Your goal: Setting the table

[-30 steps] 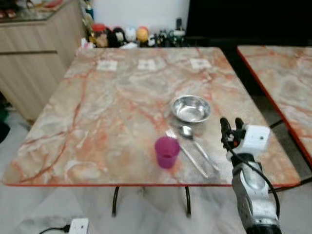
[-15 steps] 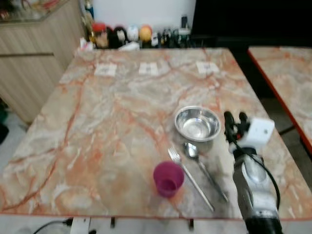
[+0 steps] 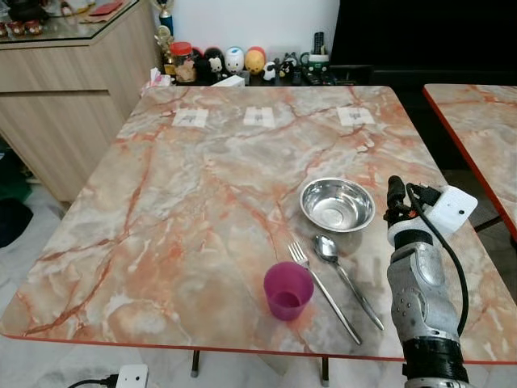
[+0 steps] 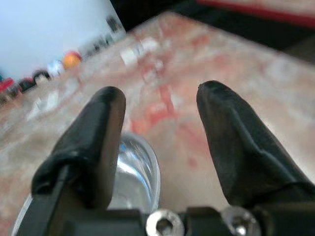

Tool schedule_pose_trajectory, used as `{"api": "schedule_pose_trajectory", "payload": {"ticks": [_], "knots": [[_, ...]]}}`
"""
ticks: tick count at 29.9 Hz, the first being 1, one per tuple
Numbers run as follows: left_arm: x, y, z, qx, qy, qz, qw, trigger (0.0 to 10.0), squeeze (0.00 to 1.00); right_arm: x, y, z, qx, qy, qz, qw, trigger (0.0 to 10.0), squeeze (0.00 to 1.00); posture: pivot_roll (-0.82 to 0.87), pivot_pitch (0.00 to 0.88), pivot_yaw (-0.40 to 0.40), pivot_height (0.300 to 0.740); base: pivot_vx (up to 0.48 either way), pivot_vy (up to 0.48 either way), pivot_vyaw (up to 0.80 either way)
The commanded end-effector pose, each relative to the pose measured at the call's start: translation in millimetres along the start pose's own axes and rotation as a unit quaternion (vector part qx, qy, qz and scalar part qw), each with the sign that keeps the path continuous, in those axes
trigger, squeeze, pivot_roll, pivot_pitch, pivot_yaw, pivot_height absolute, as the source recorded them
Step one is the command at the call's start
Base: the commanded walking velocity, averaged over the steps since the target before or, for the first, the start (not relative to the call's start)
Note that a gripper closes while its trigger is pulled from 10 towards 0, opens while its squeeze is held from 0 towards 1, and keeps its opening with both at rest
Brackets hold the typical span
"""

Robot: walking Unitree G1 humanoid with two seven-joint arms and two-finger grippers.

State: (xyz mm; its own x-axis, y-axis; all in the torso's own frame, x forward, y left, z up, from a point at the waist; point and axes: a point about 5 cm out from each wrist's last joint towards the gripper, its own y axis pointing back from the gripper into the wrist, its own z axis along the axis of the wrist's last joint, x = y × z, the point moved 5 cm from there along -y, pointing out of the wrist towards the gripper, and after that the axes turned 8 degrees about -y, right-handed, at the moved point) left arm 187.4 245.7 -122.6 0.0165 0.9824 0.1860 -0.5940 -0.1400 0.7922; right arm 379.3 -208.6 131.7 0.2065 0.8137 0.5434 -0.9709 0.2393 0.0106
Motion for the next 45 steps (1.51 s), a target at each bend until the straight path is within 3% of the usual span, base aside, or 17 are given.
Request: {"api": "schedule_pose_trajectory", "payload": {"ticks": [1, 14, 24, 38, 40, 41, 45], "knots": [[-1.6, 1.5, -8, 0.013, -0.001, -0.003, 1.000, 10.0, 0.00, -2.7, -8.7, -4, 0.030, -0.028, -0.012, 0.999, 10.0, 0.00, -0.09, 0.086, 0.017, 0.740, 0.000, 0.000, 0.00], [0.9, 2.5, -11, 0.016, -0.002, -0.001, 1.000, 10.0, 0.00, -4.4, -30.7, -17, 0.099, -0.034, -0.039, 0.994, 10.0, 0.00, -0.08, 0.088, 0.019, 0.740, 0.000, 0.000, 0.00], [15.7, 4.6, -14, 0.020, -0.001, 0.008, 1.000, 10.0, 0.00, -0.9, -31.1, -33, 0.146, -0.040, -0.034, 0.988, 10.0, 0.00, -0.07, 0.092, 0.021, 0.740, 0.000, 0.000, 0.00], [13.4, 3.3, -9, 0.012, -0.003, 0.005, 1.000, 10.0, 0.00, 7.1, -26.4, -50, 0.184, -0.034, -0.008, 0.982, 10.0, 0.00, -0.07, 0.090, 0.022, 0.740, 0.000, 0.000, 0.00], [12.0, 3.1, -9, 0.012, -0.003, 0.005, 1.000, 10.0, 0.00, 7.2, -25.9, -52, 0.187, -0.034, -0.008, 0.982, 4.9, 0.00, -0.07, 0.090, 0.022, 0.740, 0.000, 0.000, 0.00], [11.3, 3.0, -9, 0.012, -0.003, 0.005, 1.000, 10.0, 0.00, 8.2, -25.5, -52, 0.189, -0.035, -0.005, 0.981, 0.0, 0.00, -0.07, 0.091, 0.021, 0.740, 0.000, 0.000, 0.00], [8.9, 2.8, -10, 0.013, -0.003, 0.004, 1.000, 10.0, 0.00, 10.2, -24.7, -54, 0.191, -0.033, 0.001, 0.981, 0.0, 0.00, -0.07, 0.092, 0.021, 0.740, 0.000, 0.000, 0.00]]}}
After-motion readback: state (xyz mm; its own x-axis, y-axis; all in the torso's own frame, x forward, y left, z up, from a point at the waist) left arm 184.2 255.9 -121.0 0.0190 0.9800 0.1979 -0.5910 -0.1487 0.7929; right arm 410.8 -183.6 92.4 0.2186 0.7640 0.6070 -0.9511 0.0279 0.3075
